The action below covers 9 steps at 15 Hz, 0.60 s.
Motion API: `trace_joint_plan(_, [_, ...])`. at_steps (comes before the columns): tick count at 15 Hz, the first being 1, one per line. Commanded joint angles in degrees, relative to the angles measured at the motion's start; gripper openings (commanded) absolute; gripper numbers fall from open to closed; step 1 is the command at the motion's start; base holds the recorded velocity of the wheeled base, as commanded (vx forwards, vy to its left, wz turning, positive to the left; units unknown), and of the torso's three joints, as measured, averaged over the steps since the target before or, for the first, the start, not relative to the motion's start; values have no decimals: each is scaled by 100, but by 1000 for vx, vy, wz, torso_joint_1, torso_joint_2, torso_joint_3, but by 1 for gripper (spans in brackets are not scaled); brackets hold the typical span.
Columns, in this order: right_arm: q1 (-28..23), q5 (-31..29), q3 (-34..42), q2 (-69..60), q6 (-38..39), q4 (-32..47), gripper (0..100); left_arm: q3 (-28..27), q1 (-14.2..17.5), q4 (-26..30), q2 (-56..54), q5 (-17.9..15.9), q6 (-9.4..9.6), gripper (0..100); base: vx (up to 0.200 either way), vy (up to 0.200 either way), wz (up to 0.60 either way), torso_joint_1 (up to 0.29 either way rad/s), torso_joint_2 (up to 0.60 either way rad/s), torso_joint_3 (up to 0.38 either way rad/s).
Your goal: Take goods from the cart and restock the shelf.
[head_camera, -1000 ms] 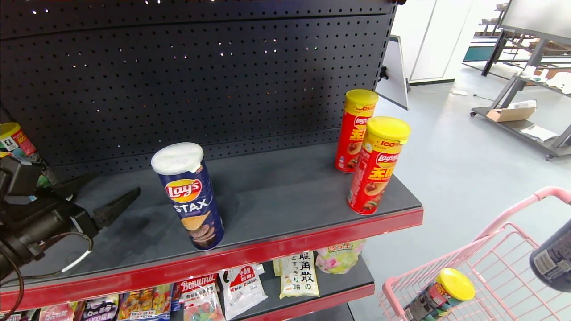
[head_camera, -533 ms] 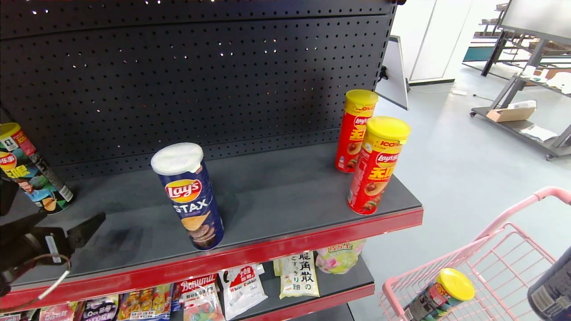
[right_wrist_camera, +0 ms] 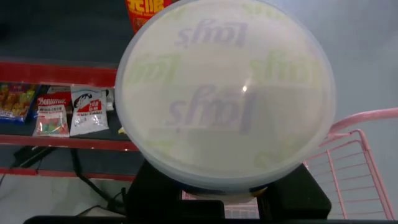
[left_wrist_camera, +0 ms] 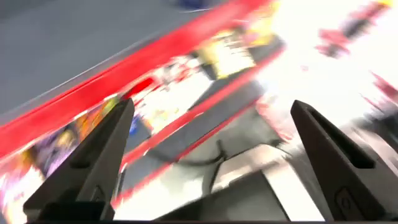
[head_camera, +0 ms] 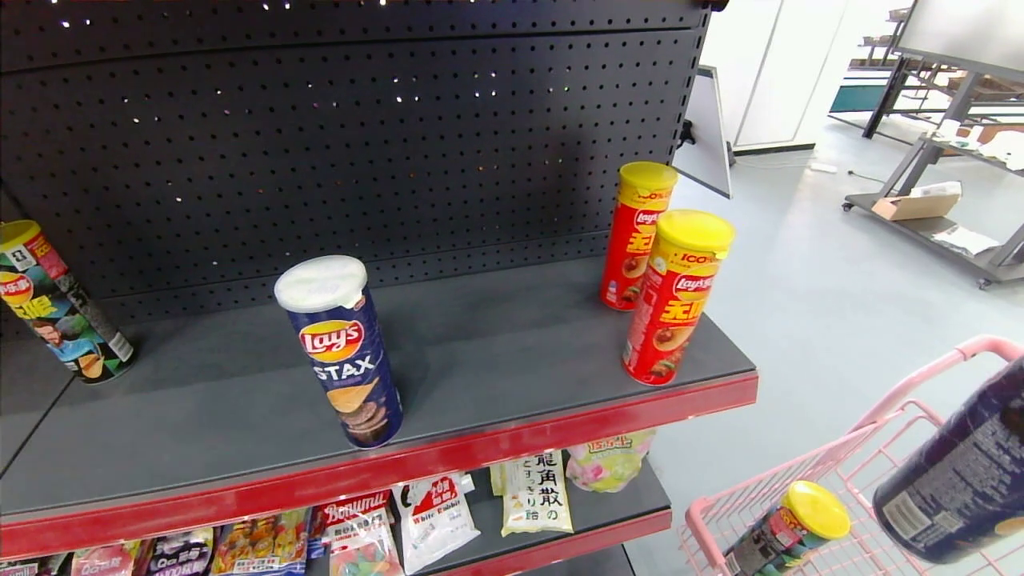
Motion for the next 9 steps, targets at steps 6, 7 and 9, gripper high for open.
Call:
trace_joint_plan(6, [27, 183, 20, 255, -26, -135, 0, 672, -541, -895, -1037, 1606, 24, 100, 0, 0, 0, 0, 0, 0])
trace_joint_plan(7, [27, 192, 3, 264, -17, -144, 0, 690, -541, -895, -1011, 1606, 33, 100, 0, 0, 0, 0, 0, 0])
trace_joint_plan(9, [27, 201, -6, 272, -17, -144, 0, 751, -541, -913, -993, 1606, 33, 100, 0, 0, 300, 1, 1, 4])
